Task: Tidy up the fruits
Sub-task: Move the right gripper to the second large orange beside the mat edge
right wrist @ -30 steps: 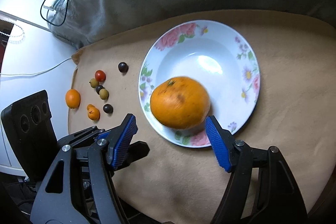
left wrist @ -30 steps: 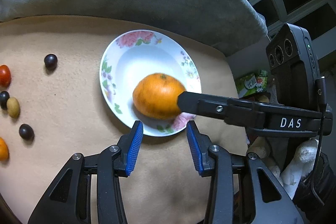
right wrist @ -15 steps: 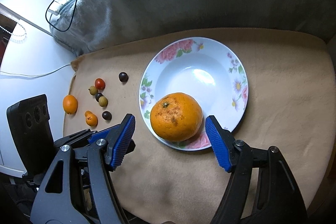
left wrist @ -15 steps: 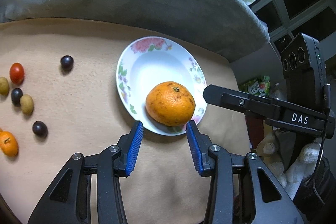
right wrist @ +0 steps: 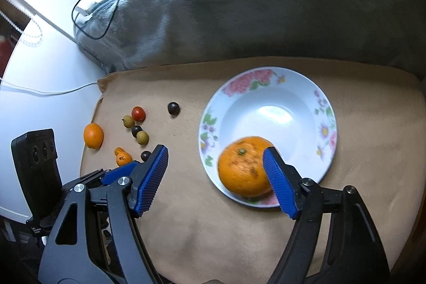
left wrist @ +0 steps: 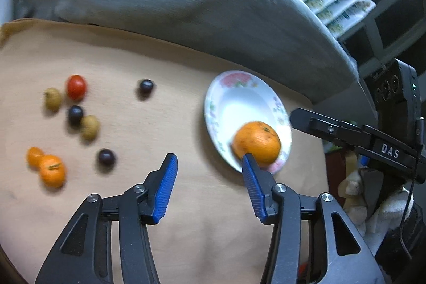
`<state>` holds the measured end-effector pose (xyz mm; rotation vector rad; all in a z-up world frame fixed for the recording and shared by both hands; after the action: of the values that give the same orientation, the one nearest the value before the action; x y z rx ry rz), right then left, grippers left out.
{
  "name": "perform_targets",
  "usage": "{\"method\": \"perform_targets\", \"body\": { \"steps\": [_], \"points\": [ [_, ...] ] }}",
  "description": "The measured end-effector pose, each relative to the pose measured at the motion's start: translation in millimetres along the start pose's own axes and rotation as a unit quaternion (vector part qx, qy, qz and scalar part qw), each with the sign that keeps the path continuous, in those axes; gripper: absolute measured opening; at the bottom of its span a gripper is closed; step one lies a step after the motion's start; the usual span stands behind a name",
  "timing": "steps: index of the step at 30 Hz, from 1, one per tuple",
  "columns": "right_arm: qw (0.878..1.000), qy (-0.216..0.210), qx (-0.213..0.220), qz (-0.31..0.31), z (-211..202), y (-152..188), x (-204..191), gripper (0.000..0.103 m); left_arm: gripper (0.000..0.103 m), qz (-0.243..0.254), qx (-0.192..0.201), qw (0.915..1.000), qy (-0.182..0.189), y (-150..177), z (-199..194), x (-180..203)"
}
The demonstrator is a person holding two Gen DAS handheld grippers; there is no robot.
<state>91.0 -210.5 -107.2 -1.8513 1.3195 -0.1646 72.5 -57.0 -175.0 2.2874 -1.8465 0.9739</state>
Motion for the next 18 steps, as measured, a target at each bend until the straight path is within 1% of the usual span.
{"method": "perform_targets", "body": {
  "steps": [5,9,14,16,18],
  "points": [
    [0.999,0.003,0.01,-0.052,4.8,-8.1,-28.4,0.077,0.05,-0.012,0.036,0.9987,-0.033,-1.8,-18.4,-24.3],
    [0.997,-0.009,0.016,-0.08,13.6,-15.6,-51.9,0.077,0.05,-0.027,0.053,0.9968,-0.054,-1.8,-32.2,-47.3],
    [0.992,-0.017,0.011,-0.126,30.2,-23.3,-85.6,0.077,0.05,-0.054,0.074,0.99,-0.107,-5.3,-49.2,-82.8],
    [0.989,-0.019,0.005,-0.146,39.6,-25.2,-100.7,0.077,0.05,-0.067,0.084,0.9857,-0.13,-6.0,-57.2,-98.4],
    [0.986,-0.02,-0.003,-0.163,48.6,-26.9,-114.3,0.077,0.05,-0.082,0.097,0.9795,-0.157,-5.9,-67.5,-117.6]
  ]
}}
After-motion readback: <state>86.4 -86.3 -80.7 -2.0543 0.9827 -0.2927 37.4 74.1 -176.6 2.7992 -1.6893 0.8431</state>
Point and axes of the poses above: each gripper's, at about its wrist camera, not at the fingertips, and z roughly the way its jaws point, x to its right, y to its underside, the point moved 3 cm from there along z, roughly the way its jaws point, and after that the axes turned 7 degrees about -z, right-handed, at the moved point
